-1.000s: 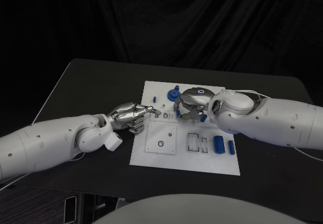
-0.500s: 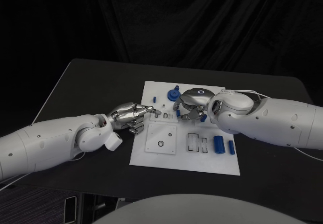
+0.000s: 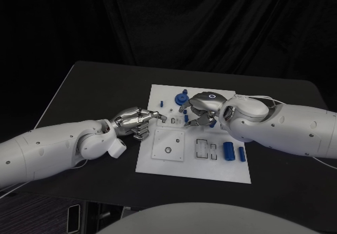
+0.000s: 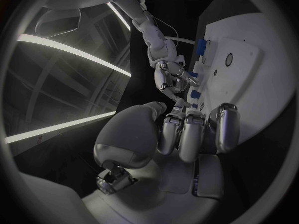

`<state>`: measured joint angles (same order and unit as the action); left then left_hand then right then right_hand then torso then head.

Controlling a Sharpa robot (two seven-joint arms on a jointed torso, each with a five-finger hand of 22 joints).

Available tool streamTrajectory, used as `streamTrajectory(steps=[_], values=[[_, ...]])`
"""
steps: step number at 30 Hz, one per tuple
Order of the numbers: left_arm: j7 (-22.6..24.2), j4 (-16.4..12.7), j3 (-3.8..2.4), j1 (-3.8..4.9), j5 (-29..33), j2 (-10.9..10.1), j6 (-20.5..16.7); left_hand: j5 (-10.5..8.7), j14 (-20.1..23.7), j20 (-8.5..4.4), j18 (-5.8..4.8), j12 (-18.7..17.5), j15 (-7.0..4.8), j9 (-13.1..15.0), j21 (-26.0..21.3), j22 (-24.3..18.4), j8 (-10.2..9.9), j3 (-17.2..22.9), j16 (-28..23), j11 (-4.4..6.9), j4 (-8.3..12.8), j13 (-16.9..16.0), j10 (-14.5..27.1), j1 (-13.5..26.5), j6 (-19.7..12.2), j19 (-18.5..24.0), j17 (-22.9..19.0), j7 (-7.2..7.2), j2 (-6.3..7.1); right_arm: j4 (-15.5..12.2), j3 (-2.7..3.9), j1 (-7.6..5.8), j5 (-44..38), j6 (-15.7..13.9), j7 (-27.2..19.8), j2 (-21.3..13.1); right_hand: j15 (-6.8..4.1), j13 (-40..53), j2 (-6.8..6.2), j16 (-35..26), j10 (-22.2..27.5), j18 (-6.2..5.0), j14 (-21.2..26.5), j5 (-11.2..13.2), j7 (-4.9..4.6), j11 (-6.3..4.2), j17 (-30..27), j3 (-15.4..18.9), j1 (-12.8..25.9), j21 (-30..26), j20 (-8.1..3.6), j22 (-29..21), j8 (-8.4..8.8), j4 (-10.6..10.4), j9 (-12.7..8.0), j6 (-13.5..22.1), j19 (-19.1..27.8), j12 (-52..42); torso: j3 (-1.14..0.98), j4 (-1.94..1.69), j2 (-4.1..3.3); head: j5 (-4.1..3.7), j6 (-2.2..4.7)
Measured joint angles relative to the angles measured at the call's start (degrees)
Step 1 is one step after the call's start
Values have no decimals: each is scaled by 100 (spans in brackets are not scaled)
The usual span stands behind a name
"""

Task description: Assemble the parts on the task board

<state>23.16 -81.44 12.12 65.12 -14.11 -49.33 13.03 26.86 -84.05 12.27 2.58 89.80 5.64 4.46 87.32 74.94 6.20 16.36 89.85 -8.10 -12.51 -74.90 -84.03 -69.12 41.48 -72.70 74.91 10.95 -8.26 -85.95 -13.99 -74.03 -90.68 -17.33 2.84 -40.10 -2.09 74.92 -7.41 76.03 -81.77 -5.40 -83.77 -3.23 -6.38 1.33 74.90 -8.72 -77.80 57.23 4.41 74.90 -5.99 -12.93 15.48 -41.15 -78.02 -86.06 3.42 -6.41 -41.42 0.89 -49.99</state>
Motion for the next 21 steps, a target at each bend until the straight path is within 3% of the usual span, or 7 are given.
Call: streamTrajectory(steps=[4,9,13,16,19,21], values=[[-1,-112,0,0,0,-92,-99,161,0,-21,0,0,0,0,0,1,0,161,0,41,241,0,-1,-161,61,21,0,21,39,-303,0,-92,0,-280,-45,-224,0,0,-68,0,0,0,0,19,20,0,0,99,22,0,-22,5,-21,-226,-63,-20,-22,0,-1,2,1,7,0],[-23,-275,6,41,-24,-233,-301,239,0,-63,0,0,0,0,0,1,0,275,0,41,355,-3,-1,-163,122,-21,0,21,42,-619,7,-293,0,-687,-130,-556,0,0,-81,0,-22,0,0,22,35,-22,0,101,8,32,-42,4,-63,-300,-84,-77,-42,0,-2,2,2,-8,13],[-109,-342,8,268,-123,-266,-513,189,0,-50,0,0,0,0,0,0,0,280,0,41,360,-5,-2,-184,122,-76,0,21,62,-773,7,-377,17,-954,-201,-809,0,-1,-8,0,-22,0,0,22,25,-22,0,70,-65,68,-42,4,-142,-330,-96,-234,-42,0,-4,8,6,3,116],[-278,-348,0,504,-241,-232,-684,81,0,-50,0,0,0,0,0,0,20,263,0,41,337,-5,-1,-153,174,-76,0,30,92,-795,-4,-408,55,-1129,-248,-981,0,-1,128,1,-22,0,0,-55,-2,-22,0,20,-202,68,-42,4,-243,-311,-117,-396,-42,18,-10,18,13,31,185],[-518,-274,-3,732,-404,-150,-792,55,0,-50,0,0,0,2,0,0,24,269,0,41,300,-4,-1,-137,174,-76,0,30,108,-780,-15,-418,110,-1240,-304,-1107,0,-1,163,1,-20,0,0,-73,-31,-20,0,7,-237,68,-41,3,-306,-311,-124,-530,-42,25,-16,19,27,54,272],[-679,-200,-3,851,-527,-94,-838,-113,0,-50,1,0,0,46,0,0,147,134,0,40,67,-4,-1,14,372,-75,0,41,131,-763,-17,-423,153,-1294,-346,-1185,0,-1,171,1,-10,1,0,-73,-11,-10,0,7,-244,68,-34,4,-329,-311,-130,-565,-49,25,-22,22,41,73,325]])
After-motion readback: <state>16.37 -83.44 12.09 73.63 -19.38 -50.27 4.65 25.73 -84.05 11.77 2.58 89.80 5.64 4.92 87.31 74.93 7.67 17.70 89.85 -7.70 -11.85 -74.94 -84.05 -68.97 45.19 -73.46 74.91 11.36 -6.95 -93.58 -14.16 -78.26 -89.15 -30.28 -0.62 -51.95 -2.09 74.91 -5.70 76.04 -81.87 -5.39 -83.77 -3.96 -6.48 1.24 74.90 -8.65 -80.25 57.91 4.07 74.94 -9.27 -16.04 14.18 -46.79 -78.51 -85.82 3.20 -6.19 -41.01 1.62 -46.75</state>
